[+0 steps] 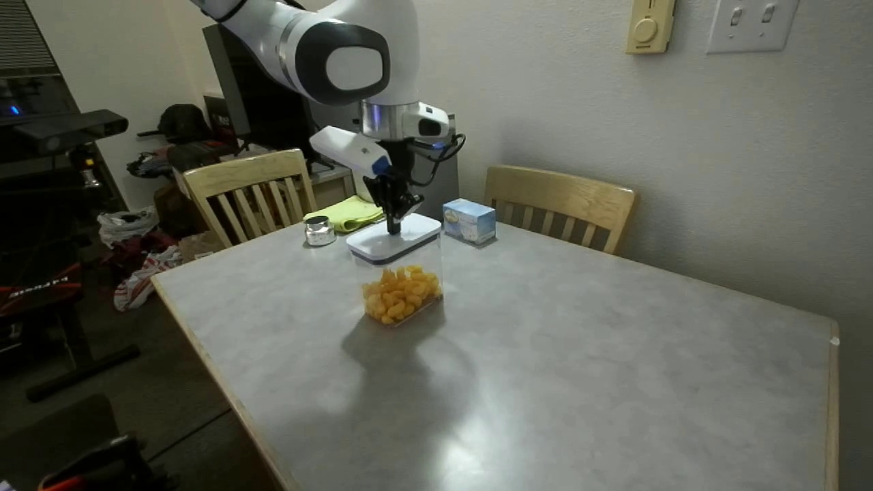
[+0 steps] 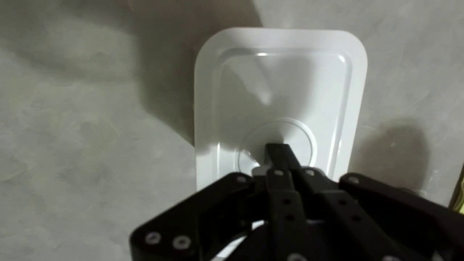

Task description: Press the button atop the lid then pick up the lid and put it on the table

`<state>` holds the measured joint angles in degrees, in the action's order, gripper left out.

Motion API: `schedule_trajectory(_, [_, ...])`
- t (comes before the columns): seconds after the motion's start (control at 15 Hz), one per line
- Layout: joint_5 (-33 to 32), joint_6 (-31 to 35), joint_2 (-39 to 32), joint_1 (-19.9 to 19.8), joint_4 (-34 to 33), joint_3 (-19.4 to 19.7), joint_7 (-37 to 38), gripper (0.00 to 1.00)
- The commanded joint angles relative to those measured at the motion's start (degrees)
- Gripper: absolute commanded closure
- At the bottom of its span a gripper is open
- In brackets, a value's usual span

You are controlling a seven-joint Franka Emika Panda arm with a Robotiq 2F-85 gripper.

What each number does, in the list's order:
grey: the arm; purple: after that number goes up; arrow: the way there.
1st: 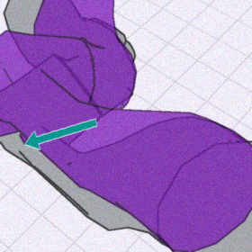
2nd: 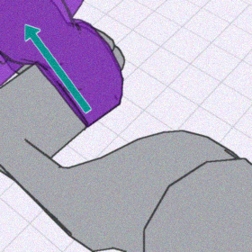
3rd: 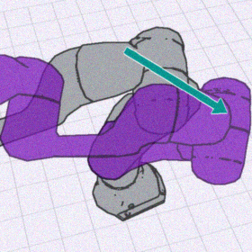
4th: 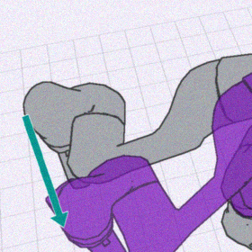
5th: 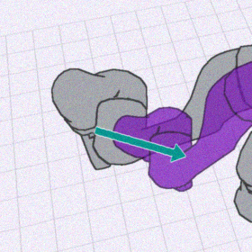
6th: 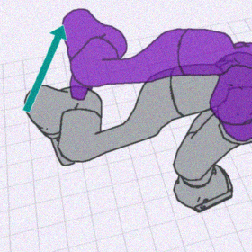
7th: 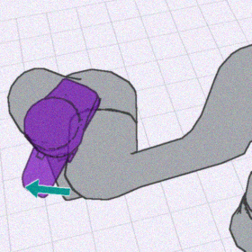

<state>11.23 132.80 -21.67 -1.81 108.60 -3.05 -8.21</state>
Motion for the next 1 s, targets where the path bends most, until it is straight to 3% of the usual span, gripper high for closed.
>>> schedule_trajectory(0.0, [2.9, -0.4, -1.7, -1.1, -1.0, -0.9, -1.0, 1.0])
schedule_trajectory(0.33, [3.6, -0.7, -1.9, -0.9, -0.7, -0.7, -1.1, 1.0])
schedule_trajectory(0.93, [-5.0, -3.0, -2.6, -0.1, -0.3, 1.5, -0.1, 1.0])
